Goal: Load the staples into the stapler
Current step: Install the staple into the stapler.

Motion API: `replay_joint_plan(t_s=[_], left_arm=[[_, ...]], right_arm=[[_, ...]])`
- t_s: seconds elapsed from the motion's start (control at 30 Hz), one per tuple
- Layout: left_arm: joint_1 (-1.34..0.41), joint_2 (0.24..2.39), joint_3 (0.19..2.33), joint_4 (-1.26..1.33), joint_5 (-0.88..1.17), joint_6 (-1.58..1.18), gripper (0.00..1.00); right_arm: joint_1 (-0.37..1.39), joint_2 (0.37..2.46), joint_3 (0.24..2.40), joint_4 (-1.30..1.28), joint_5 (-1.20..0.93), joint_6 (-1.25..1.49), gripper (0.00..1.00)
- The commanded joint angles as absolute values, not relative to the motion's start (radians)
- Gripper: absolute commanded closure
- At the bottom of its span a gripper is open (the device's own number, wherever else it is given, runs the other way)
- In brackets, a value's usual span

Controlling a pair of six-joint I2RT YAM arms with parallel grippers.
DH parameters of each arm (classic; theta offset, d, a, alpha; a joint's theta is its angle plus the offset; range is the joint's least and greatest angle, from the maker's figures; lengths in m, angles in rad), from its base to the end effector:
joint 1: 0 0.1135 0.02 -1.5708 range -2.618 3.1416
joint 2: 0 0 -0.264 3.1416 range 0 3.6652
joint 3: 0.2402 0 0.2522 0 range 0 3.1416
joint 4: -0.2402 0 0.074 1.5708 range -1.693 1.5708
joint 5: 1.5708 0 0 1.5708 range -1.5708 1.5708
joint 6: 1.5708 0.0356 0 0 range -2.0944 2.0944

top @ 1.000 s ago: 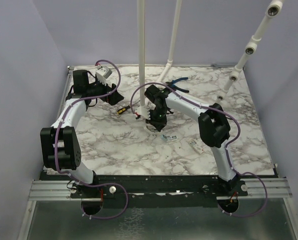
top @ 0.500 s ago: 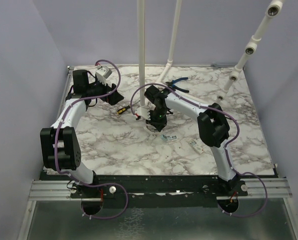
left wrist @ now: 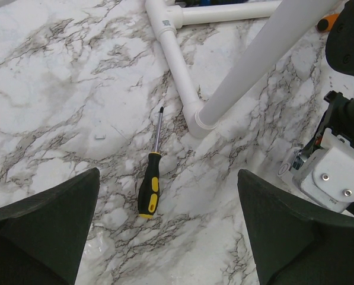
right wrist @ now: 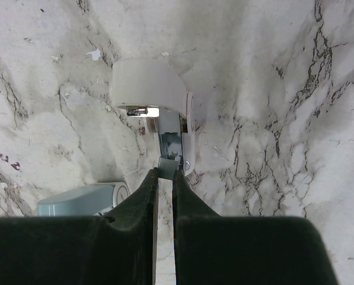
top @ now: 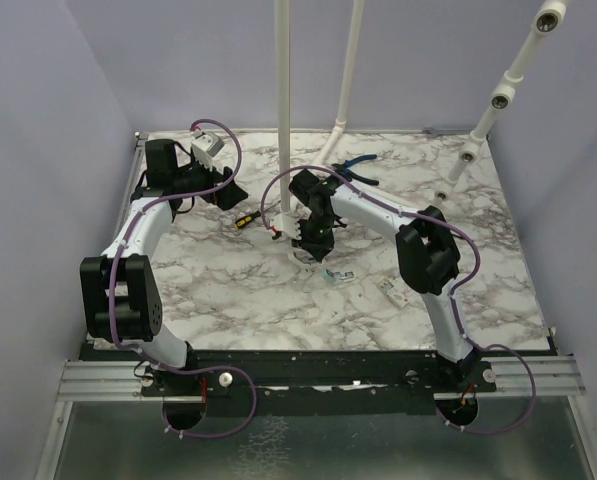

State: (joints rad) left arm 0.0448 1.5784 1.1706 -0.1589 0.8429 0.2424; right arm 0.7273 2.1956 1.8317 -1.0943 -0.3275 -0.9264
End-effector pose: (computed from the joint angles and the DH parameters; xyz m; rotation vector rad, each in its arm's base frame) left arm 0.3539 -0.0107 0.2830 0.6687 1.8897 -0.7107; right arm 0.3187 0.2990 0.1895 -2.1977 1.9852 0.4703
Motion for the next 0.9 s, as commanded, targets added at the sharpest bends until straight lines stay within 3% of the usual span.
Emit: replay_joint_plan(t_s=[0.0,0.87], left_arm=[[0.053,1.549,1.161,-0.159,0.85,0.246,0.01],[0.052,1.554,1.161,-0.16,0.854,0.251,0.01]], right_arm=[[0.732,2.191,1.861,-1.111,-0.341,-0.94,0.93],[0.73,2.17,1.867,-1.109,-0.353,-1.013,0.93]])
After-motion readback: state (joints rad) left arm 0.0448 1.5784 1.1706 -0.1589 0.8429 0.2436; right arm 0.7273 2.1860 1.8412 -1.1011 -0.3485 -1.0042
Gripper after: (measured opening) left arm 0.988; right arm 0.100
